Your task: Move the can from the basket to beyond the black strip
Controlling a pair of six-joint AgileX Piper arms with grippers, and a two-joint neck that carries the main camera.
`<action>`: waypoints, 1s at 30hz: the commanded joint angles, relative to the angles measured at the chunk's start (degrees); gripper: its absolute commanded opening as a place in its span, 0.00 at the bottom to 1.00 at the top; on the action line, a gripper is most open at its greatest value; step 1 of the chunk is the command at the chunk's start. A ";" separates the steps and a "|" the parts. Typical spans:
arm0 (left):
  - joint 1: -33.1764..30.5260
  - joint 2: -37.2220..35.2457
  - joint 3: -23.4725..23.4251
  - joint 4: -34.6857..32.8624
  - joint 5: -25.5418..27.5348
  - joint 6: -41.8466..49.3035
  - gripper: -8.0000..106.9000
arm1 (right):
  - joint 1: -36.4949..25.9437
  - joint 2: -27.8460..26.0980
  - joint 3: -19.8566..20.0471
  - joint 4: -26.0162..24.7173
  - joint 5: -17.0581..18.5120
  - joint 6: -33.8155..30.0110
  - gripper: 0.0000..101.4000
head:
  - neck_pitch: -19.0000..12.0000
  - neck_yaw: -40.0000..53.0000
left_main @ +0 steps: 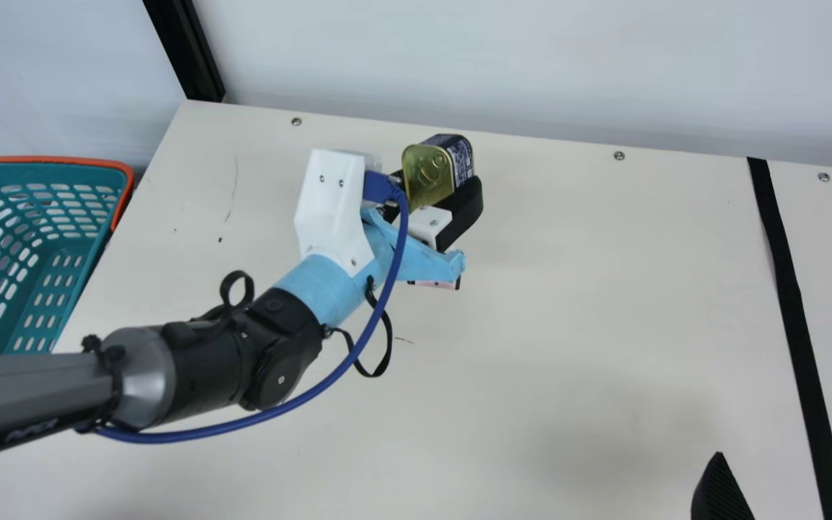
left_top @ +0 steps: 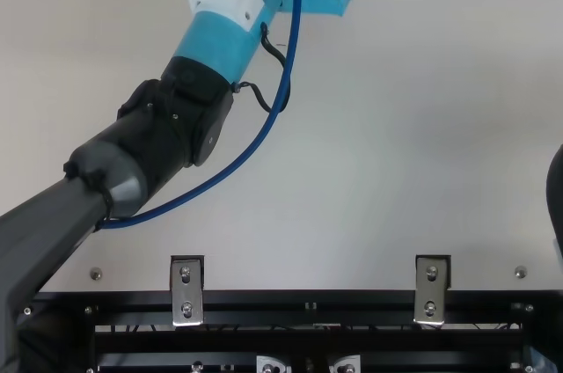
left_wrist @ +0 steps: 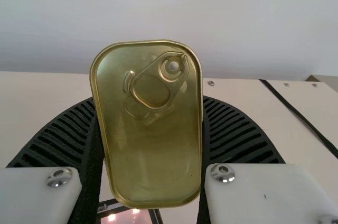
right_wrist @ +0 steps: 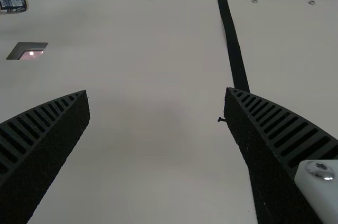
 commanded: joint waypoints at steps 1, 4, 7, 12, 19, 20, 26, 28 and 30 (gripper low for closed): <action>0.12 0.23 -0.07 0.12 -0.17 0.13 0.16 | 0.00 0.00 0.00 0.00 0.00 0.00 1.00 | -0.21 -0.27; 0.33 0.68 -0.10 0.27 -0.40 0.24 0.16 | 0.00 0.00 0.00 0.00 0.00 0.00 1.00 | -0.21 -0.27; 0.58 1.24 -0.18 0.40 -0.70 0.29 0.16 | 0.00 0.00 0.00 0.00 0.00 0.00 1.00 | -0.21 -0.27; 0.89 2.10 -0.22 0.44 -1.26 0.45 0.16 | 0.00 0.00 0.00 0.00 0.00 0.00 1.00 | -0.21 -0.27; 1.22 2.61 -0.21 0.84 -1.78 0.49 0.16 | 0.00 0.00 0.00 0.00 0.00 0.00 1.00 | -0.21 -0.27; 1.19 2.33 -0.08 1.09 -1.69 0.42 0.16 | 0.00 0.00 0.00 0.00 0.00 0.00 1.00 | -0.21 -0.27; 1.23 -1.59 2.16 4.09 -0.47 0.00 0.16 | 0.00 0.00 0.00 0.00 0.00 0.00 1.00 | -0.21 -0.27; 1.38 -3.75 3.44 5.50 0.40 -0.18 0.16 | 0.00 0.00 0.00 0.00 0.00 0.00 1.00 | -0.21 -0.27; 1.66 -6.01 4.87 7.02 1.29 -0.44 0.16 | 0.00 0.00 0.00 0.00 0.00 0.00 1.00 | -0.21 -0.27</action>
